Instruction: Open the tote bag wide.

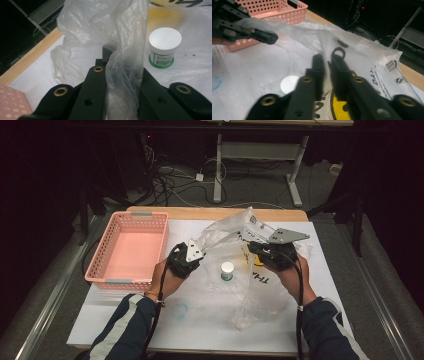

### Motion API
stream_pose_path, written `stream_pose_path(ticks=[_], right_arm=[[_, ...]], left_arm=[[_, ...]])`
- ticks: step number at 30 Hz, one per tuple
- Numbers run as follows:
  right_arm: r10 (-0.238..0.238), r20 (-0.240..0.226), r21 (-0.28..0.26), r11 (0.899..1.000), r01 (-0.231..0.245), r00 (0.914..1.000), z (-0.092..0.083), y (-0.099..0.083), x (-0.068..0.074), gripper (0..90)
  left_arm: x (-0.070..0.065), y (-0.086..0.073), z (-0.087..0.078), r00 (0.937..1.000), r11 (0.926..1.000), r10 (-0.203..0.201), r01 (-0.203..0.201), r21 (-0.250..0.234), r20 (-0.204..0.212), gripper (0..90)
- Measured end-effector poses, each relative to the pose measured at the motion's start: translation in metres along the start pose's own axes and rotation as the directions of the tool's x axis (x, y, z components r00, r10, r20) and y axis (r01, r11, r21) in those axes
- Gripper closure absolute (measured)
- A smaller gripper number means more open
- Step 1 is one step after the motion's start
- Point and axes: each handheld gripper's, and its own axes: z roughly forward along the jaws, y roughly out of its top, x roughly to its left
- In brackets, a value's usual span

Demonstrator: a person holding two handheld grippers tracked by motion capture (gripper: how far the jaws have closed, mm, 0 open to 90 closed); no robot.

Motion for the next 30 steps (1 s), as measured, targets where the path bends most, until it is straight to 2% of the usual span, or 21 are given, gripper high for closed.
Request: stream_pose_path(ticks=[2,4,9,11,13,15,16,17,18,20,22,25,26,27,28,30], right_arm=[[-0.013,-0.005,-0.008,1.0,0.013,0.9999,-0.005,-0.002,0.004,73.8],[-0.021,-0.004,-0.008,1.0,0.021,0.9998,-0.012,-0.005,0.009,63.8],[-0.049,0.011,-0.033,0.998,0.049,0.9987,-0.031,-0.014,0.021,49.9],[-0.058,-0.008,-0.048,0.997,0.058,0.9983,-0.039,-0.02,0.028,45.9],[-0.075,-0.046,-0.038,0.997,0.073,0.9961,-0.046,-0.029,0.036,41.2],[-0.101,-0.071,-0.012,0.995,0.1,0.9924,-0.051,-0.039,0.043,36.4],[-0.095,-0.093,0.001,0.995,0.095,0.9911,-0.052,-0.044,0.046,34.5],[-0.095,-0.125,0.02,0.995,0.098,0.9876,-0.053,-0.05,0.05,31.5],[-0.119,-0.146,0.046,0.991,0.127,0.9821,-0.055,-0.056,0.056,27.6],[-0.141,-0.168,0.057,0.987,0.152,0.9757,-0.059,-0.063,0.061,26.1],[-0.121,-0.217,0.062,0.989,0.137,0.9687,-0.061,-0.073,0.064,22.8],[-0.107,-0.262,0.12,0.982,0.143,0.9591,-0.056,-0.089,0.07,22.6],[-0.094,-0.294,0.156,0.977,0.145,0.9512,-0.052,-0.096,0.073,22.7],[-0.092,-0.297,0.19,0.97,0.153,0.9504,-0.048,-0.101,0.074,24.7],[-0.093,-0.285,0.215,0.964,0.158,0.9539,-0.045,-0.104,0.076,26.5],[-0.092,-0.319,0.257,0.95,0.179,0.9432,-0.038,-0.11,0.076,29.8]], left_arm=[[-0.001,-0.001,0.002,1.0,1.0,-0.001,0.001,0.0,0.002,87.3],[-0.001,-0.002,0.003,1.0,1.0,0.001,-0.001,0.004,0.005,87.3],[-0.001,-0.004,0.004,1.0,1.0,0.0,0.0,0.009,0.005,87.4],[-0.001,-0.005,0.004,1.0,1.0,0.003,-0.003,0.008,0.005,87.4],[-0.002,-0.005,0.005,1.0,0.9999,0.003,-0.003,0.011,0.006,87.4],[-0.002,-0.006,0.005,1.0,0.9999,0.002,-0.002,0.011,0.001,87.4],[-0.002,-0.006,0.005,1.0,0.9999,0.0,0.0,0.013,0.001,87.4],[-0.002,-0.006,0.006,1.0,0.9999,0.005,-0.005,0.015,-0.001,87.4],[-0.002,-0.006,0.006,1.0,0.9999,0.005,-0.005,0.014,-0.003,87.4],[-0.002,-0.006,0.006,0.9999,0.9998,0.009,-0.009,0.017,-0.005,87.4],[-0.003,-0.007,0.006,0.9999,0.9998,0.01,-0.009,0.017,-0.006,87.4],[-0.002,-0.008,0.007,1.0,0.9998,0.008,-0.008,0.019,-0.005,87.4],[-0.002,-0.008,0.008,1.0,0.9998,0.006,-0.006,0.02,-0.006,87.4],[-0.002,-0.009,0.008,1.0,0.9996,0.009,-0.009,0.026,-0.003,87.4],[-0.003,-0.009,0.009,0.9999,0.9994,0.014,-0.014,0.032,-0.006,87.4],[-0.004,-0.009,0.01,0.9995,0.9989,0.027,-0.027,0.038,-0.016,87.4]])
